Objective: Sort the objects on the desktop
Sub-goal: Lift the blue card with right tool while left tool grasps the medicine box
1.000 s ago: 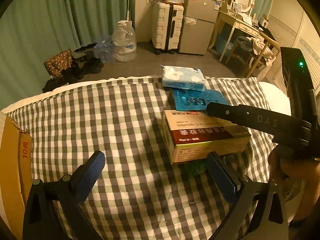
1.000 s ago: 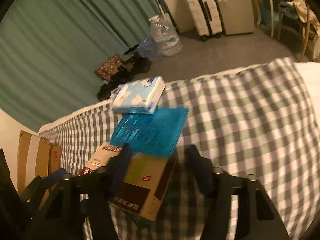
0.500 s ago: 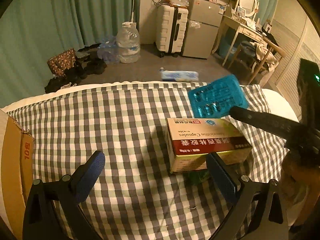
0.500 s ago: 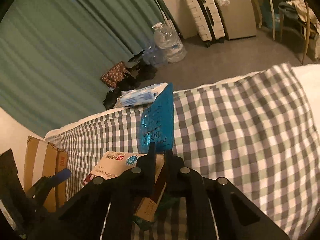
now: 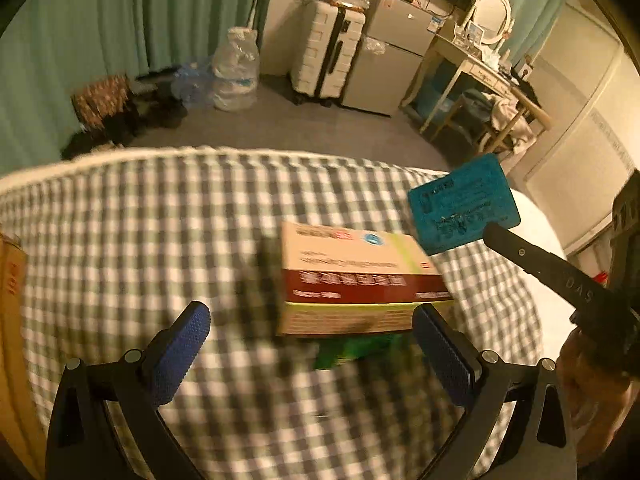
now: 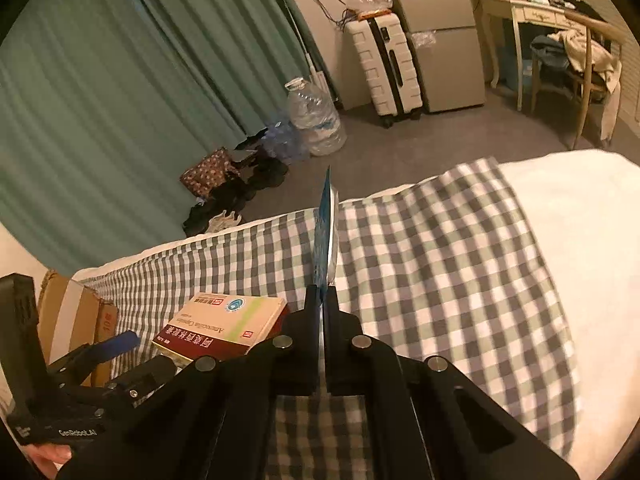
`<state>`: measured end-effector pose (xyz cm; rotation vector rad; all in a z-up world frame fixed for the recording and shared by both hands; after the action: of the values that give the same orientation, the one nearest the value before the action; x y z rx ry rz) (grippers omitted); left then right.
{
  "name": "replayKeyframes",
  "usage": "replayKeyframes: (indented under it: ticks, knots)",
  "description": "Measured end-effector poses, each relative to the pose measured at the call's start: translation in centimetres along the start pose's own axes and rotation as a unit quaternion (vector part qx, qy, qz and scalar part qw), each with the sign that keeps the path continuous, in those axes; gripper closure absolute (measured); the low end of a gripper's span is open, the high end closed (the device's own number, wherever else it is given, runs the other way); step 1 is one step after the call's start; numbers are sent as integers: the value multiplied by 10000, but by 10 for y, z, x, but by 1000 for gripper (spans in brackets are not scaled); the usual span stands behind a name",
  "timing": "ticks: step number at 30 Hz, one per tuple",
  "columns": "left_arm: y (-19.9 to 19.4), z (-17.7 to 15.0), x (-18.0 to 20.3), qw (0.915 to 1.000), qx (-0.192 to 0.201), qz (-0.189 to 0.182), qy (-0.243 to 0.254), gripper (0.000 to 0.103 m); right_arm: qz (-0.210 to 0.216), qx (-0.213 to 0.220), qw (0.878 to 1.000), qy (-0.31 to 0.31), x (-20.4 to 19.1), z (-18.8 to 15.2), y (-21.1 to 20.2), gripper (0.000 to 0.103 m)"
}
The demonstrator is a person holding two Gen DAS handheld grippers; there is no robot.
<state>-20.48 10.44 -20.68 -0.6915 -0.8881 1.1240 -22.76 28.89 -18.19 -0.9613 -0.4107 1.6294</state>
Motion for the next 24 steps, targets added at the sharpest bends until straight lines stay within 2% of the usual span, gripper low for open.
replayKeyframes:
  ticks: [4,8,9,10,13,16,24]
  knots:
    - [16,2,8,9986,-165,-302,-393,0,-69,84,9999,-52,7,3,-10,102]
    - [33,10,6,9924,-313,-697,-964,1,-122,118,9998,-63,16,3,-18,102]
    - [38,13,6,9909,-321,-730,-1088,5,-136,127,9998,-64,18,2,-20,102]
    - [42,16,4,9899,-348,-712,-1172,20,-150,135,9998,-71,20,2,-22,102]
    - [45,20,4,9864,-370,-816,-1376,46,-173,157,9997,-79,27,2,-29,102]
    - [36,25,8,9884,-225,-809,-1269,54,-190,192,9996,-97,29,2,-34,103]
    - [8,24,24,9924,29,-865,-875,66,-149,332,9992,-147,21,3,-47,103]
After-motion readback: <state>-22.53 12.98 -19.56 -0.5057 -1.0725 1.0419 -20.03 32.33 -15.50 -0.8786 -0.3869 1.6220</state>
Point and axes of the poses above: each gripper's, at about its wrist camera, not at the fingertips, and y roughly the way its jaws point, x to its right, z to its top, the point moved 8 cm from there along y, roughly the way its jaws point, and after that the axes turned 1 degree about x, right-handed, at the moved point
